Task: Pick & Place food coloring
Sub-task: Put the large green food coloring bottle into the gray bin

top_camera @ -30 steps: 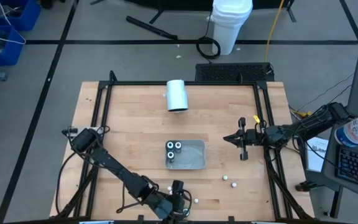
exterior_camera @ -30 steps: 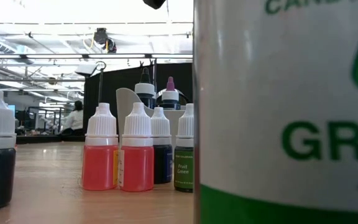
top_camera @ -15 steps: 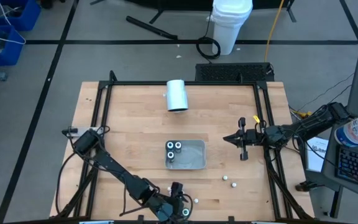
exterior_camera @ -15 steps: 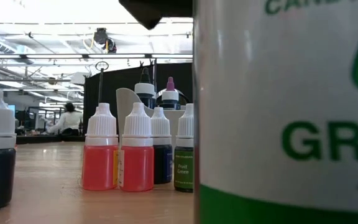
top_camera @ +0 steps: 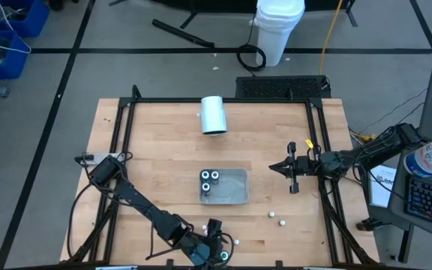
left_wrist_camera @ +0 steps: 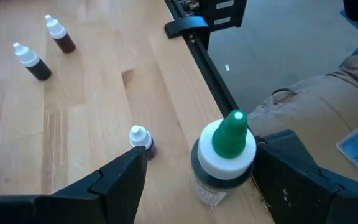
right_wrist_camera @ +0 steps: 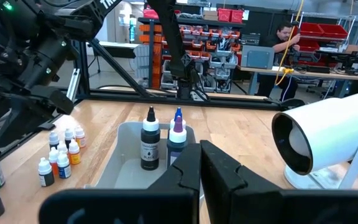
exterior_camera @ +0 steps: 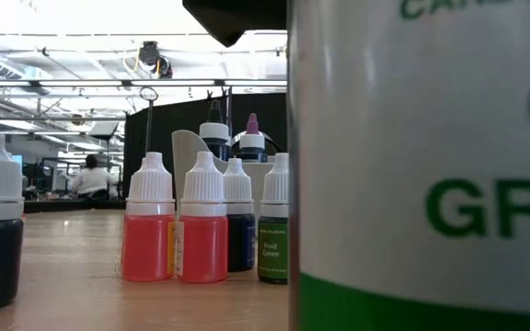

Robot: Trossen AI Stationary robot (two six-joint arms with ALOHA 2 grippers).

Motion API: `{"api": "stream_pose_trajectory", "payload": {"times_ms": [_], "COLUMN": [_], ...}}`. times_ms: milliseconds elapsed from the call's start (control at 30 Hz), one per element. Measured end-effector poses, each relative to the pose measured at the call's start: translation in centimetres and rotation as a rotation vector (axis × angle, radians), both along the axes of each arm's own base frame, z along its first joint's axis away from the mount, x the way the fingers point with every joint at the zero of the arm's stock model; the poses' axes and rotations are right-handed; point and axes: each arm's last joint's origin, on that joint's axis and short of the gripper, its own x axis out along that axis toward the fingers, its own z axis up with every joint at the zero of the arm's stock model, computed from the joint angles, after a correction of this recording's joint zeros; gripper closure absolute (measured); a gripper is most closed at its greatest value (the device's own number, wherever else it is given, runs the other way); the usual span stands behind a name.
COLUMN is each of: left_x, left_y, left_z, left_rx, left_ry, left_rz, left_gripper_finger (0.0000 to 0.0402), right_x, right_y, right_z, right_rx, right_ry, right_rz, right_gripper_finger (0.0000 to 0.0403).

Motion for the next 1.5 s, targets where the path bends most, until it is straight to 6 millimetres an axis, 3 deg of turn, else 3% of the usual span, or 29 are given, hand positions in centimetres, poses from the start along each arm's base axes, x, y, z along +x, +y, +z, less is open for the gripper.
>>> {"api": "stream_pose_trajectory", "payload": {"times_ms": [733,1300,1500], "left_x": [0.0,0.0,-0.2], "left_y": [0.0,-0.1,0.0], "left_z": [0.0,0.0,1.1], "left_rx": [0.010,0.045,0.091], "left_ry": [-0.002,-0.016,-0.052], "left_rz": [-0.010,-0.081,-0.106], "left_gripper_finger": [0.0110,0.0275,0.0288], "right_x": [0.0,0.0,0.0], "right_y": [0.0,0.0,0.0], "right_z": [0.0,0.0,0.0], "right_rx": [0.000,-0.001,-0.001], "right_ry": [0.001,0.002,0.002], "right_rz": [-0.001,0.000,0.000], "right_gripper_finger": [0.0402,0.0402,0.0401]}}
